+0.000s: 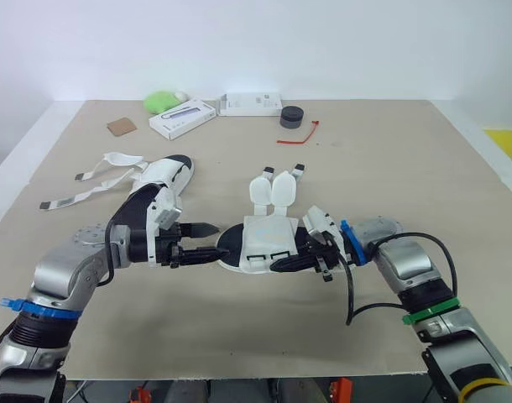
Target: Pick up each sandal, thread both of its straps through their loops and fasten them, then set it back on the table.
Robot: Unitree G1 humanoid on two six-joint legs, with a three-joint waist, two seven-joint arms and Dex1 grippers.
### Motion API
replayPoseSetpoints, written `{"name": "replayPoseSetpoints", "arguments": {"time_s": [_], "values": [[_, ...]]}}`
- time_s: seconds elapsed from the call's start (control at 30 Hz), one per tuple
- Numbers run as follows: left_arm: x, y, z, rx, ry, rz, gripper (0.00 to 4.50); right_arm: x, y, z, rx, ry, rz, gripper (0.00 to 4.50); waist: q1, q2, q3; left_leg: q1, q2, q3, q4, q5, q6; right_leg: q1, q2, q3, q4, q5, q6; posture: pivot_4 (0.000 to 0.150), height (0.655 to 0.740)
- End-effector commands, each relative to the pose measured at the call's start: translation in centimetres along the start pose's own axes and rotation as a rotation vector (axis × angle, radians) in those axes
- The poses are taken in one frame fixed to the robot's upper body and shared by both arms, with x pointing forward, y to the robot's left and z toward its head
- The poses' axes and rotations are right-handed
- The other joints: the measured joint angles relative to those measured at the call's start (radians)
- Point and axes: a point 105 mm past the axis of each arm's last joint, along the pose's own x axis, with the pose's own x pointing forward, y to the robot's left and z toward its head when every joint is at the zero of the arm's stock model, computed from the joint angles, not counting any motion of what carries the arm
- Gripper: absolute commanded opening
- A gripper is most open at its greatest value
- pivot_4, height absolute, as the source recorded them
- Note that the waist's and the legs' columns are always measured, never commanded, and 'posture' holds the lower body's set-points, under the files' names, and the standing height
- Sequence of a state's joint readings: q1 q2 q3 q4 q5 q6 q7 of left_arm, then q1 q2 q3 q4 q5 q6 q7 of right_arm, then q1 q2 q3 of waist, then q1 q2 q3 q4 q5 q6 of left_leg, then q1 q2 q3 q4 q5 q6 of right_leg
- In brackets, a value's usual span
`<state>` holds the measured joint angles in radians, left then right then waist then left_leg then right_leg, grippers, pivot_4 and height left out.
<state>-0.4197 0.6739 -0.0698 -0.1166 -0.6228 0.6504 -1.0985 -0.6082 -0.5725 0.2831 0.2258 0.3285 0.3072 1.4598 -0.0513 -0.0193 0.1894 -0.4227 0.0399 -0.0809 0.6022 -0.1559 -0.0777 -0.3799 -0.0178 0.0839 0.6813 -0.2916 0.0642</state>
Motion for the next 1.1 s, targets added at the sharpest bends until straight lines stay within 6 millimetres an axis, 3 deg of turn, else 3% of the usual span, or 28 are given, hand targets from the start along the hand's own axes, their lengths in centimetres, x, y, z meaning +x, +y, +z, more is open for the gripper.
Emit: {"name": "replayPoseSetpoints", "arguments": {"time_s": [0.03,0.13,0.73,0.83,0.97,1.1], "values": [[0.8,0.9,0.3,0.072,0.011,-0.007,1.54,0.1,0.1,0.1,0.000,0.005,0.011,0.00,0.002,0.000,0.000,0.000,0.000,0.000,0.000,0.000,0.000,0.000,0.000,0.000,0.000,0.000,0.000,0.150,0.7400],[1.4,1.8,0.3,0.107,0.025,-0.024,0.10,0.2,0.2,0.1,-0.002,0.002,0.018,0.00,0.002,0.000,0.000,0.000,0.001,0.000,0.000,0.001,-0.001,0.000,0.001,0.000,0.000,0.001,0.000,0.150,0.7400],[5.0,3.5,-3.9,0.353,0.234,-0.151,0.10,0.4,0.8,0.1,0.000,-0.020,0.004,0.00,0.003,0.000,-0.002,0.000,0.004,0.000,0.000,0.001,-0.001,0.000,0.005,0.000,0.000,0.002,-0.002,0.150,0.7400],[5.6,3.5,-4.2,0.352,0.218,-0.152,0.10,0.4,0.9,0.2,0.001,-0.023,0.004,0.00,0.004,-0.001,-0.004,0.001,0.004,0.000,0.001,0.001,-0.001,0.002,0.005,0.000,0.000,0.002,-0.002,0.150,0.7400],[7.2,2.0,-3.6,0.280,0.088,-0.233,0.10,0.6,1.0,0.3,0.001,-0.033,0.004,0.00,0.006,-0.001,-0.005,0.005,0.004,-0.001,0.002,0.001,-0.001,0.006,0.005,0.000,0.000,0.002,-0.001,0.150,0.7400],[7.4,1.2,-2.9,0.204,-0.007,-0.295,0.10,0.9,1.1,0.3,0.000,-0.035,0.008,0.00,0.004,-0.001,-0.005,0.004,0.004,-0.001,0.001,0.001,-0.001,0.006,0.005,0.000,0.000,0.001,-0.001,0.150,0.7400]]}}
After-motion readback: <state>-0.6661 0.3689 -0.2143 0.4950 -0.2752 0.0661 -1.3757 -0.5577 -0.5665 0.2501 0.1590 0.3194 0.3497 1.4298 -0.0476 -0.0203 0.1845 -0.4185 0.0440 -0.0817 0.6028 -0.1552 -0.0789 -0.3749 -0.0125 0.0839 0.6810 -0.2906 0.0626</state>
